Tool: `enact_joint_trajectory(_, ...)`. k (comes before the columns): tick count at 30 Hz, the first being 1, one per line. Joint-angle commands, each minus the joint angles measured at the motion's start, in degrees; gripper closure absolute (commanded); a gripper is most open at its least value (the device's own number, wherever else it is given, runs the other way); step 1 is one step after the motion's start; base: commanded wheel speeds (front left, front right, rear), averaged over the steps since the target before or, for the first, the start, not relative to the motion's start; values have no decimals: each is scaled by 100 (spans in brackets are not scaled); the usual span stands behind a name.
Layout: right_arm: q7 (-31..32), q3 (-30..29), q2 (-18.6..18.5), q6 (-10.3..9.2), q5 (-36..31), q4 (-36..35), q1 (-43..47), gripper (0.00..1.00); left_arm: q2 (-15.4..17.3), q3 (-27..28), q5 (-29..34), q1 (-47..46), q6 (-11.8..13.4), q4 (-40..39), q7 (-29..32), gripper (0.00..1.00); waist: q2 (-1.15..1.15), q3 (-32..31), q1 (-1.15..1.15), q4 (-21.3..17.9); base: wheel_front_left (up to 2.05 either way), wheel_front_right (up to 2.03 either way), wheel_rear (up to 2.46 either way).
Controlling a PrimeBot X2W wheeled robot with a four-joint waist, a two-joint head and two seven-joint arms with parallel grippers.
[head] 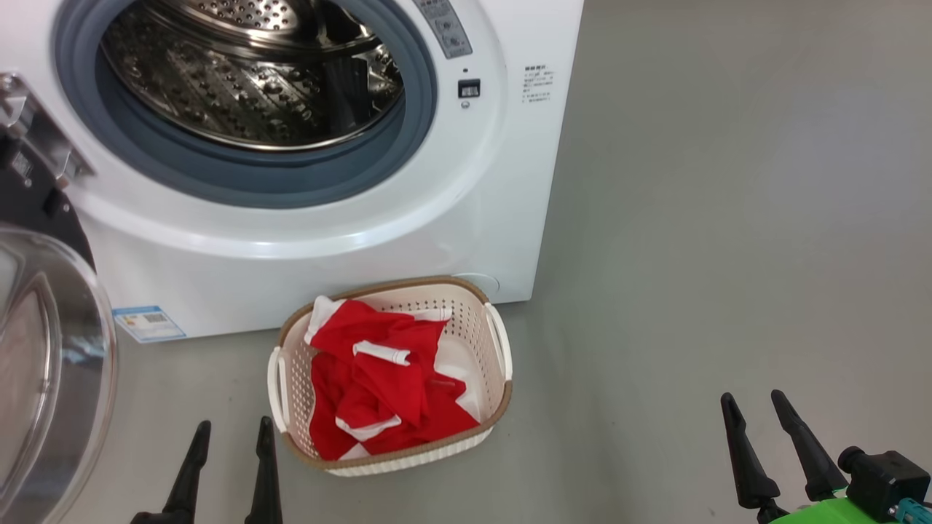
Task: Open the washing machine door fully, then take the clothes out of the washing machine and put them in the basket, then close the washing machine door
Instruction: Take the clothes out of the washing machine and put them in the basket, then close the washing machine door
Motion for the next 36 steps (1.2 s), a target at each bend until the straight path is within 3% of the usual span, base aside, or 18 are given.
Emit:
enact_joint_trajectory(1, -37, 110, -97, 43, -32, -153, -151, 0, 52, 155, 9, -151, -8, -196, -29, 0, 0, -1, 0, 2, -88, 88, 0)
enact_joint_trajectory(22, -37, 112, -100, 43, -38, -153, -164, 0, 52, 111, -31, -172, 56, -229, -29, 0, 0, 22, 0, 44, -11, 11, 0)
enact_joint_trajectory(28, -37, 113, -114, 43, -31, -146, -124, 0, 52, 28, -124, -173, 83, -184, -29, 0, 0, -29, 0, 260, 0, 0, 0)
enact_joint_trajectory(36, -37, 213, -170, 43, -32, -135, -63, 0, 52, -108, -319, -62, 229, -152, -29, 0, 0, -133, 0, 922, 0, 0, 0)
